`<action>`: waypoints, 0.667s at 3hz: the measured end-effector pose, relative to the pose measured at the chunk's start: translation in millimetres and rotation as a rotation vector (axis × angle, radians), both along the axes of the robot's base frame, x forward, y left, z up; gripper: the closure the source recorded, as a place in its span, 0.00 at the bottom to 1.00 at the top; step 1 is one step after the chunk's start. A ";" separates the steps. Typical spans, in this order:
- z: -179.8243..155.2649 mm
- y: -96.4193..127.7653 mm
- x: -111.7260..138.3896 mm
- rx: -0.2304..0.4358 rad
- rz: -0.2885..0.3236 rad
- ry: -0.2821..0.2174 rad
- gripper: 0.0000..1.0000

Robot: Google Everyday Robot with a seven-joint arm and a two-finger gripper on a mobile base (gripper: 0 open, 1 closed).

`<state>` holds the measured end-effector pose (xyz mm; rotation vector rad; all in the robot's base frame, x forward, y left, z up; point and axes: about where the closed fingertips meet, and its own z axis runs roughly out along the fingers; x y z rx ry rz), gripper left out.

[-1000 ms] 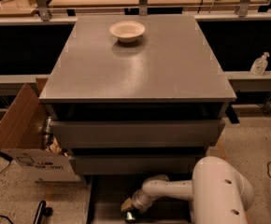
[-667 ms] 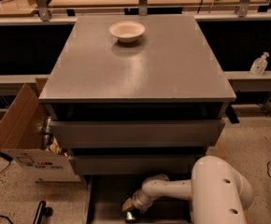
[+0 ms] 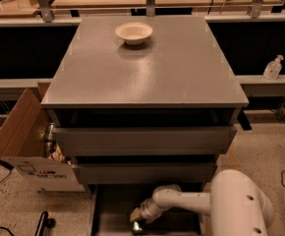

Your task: Pick green can from bottom drawer and place on counter

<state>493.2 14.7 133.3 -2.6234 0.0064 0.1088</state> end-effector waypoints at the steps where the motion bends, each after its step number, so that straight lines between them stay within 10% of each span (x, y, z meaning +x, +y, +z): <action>1: 28.7 5.5 7.2 0.206 -0.094 0.032 0.75; 2: 80.4 6.8 14.0 0.411 -0.110 0.013 0.76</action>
Offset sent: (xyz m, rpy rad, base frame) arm 0.0210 -0.0075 0.1658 0.7098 -0.1851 0.0468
